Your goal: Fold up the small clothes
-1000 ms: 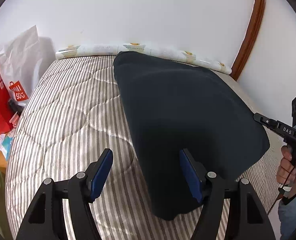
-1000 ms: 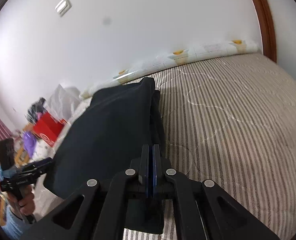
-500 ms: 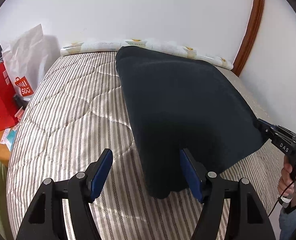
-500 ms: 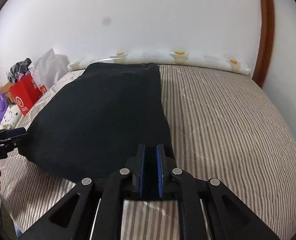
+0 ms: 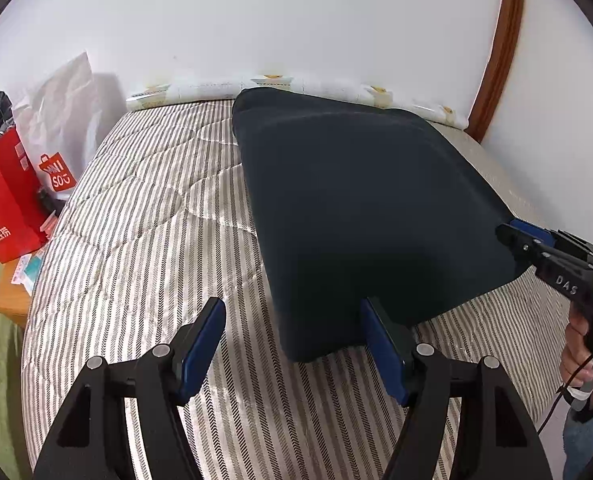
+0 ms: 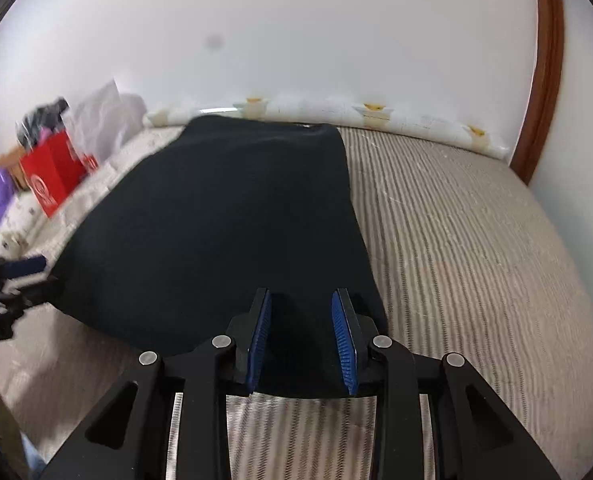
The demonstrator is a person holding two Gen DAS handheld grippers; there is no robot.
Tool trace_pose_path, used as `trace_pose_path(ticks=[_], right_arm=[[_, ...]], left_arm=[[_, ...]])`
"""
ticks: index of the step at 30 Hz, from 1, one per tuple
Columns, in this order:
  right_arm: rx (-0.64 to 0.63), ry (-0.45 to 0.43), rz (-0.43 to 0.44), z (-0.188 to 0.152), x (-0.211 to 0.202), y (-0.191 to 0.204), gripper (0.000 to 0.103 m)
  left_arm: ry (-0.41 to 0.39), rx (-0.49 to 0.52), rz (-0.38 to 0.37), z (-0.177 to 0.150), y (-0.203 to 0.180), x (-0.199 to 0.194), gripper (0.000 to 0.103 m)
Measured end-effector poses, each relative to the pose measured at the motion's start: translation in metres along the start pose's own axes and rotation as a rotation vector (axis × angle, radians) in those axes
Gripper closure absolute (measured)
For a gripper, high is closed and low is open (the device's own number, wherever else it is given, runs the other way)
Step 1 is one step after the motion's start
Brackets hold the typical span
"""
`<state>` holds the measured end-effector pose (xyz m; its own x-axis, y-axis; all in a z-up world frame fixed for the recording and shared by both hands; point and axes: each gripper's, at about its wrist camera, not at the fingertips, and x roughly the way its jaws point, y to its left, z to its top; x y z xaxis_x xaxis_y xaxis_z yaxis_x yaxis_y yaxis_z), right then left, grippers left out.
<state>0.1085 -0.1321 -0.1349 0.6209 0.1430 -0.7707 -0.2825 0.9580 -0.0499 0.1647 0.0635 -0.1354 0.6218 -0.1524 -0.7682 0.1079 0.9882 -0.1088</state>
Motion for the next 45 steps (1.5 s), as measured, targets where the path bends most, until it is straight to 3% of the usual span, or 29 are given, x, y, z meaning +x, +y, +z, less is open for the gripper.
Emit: trace_pose_path(ticks=[11,14,16,20,26,31,35,38,45], right_arm=[[0.011,0.024,-0.058,0.015,-0.031,0.007,0.068],[0.051,-0.030,-0.036,0.025,-0.065,0.008,0.050],[0.071,-0.064,-0.031,0.028,-0.085,0.009,0.029],[0.092,-0.149,-0.049,0.025,-0.134,0.013,0.024],[0.117,-0.175,-0.068,0.010,-0.179,0.012,0.022],[0.150,-0.218,-0.130,-0.013,-0.211,0.005,0.000],[0.171,-0.177,-0.178,-0.024,-0.223,0.001,0.000],[0.189,-0.170,-0.146,-0.032,-0.230,-0.004,0.000],[0.189,-0.164,-0.165,-0.041,-0.238,-0.004,0.000]], left_arm=[[-0.021,-0.088,0.037,-0.001,-0.003,-0.025,0.036],[-0.063,-0.098,0.040,0.001,-0.009,-0.050,0.036],[-0.102,-0.107,0.062,0.000,-0.015,-0.069,0.030],[-0.174,-0.104,0.073,-0.006,-0.028,-0.107,0.021],[-0.244,-0.087,0.068,-0.022,-0.043,-0.153,0.015],[-0.276,-0.067,0.116,-0.037,-0.056,-0.181,0.009],[-0.282,-0.067,0.121,-0.043,-0.063,-0.192,0.006],[-0.288,-0.058,0.115,-0.046,-0.069,-0.196,0.005],[-0.295,-0.036,0.123,-0.046,-0.082,-0.199,0.005]])
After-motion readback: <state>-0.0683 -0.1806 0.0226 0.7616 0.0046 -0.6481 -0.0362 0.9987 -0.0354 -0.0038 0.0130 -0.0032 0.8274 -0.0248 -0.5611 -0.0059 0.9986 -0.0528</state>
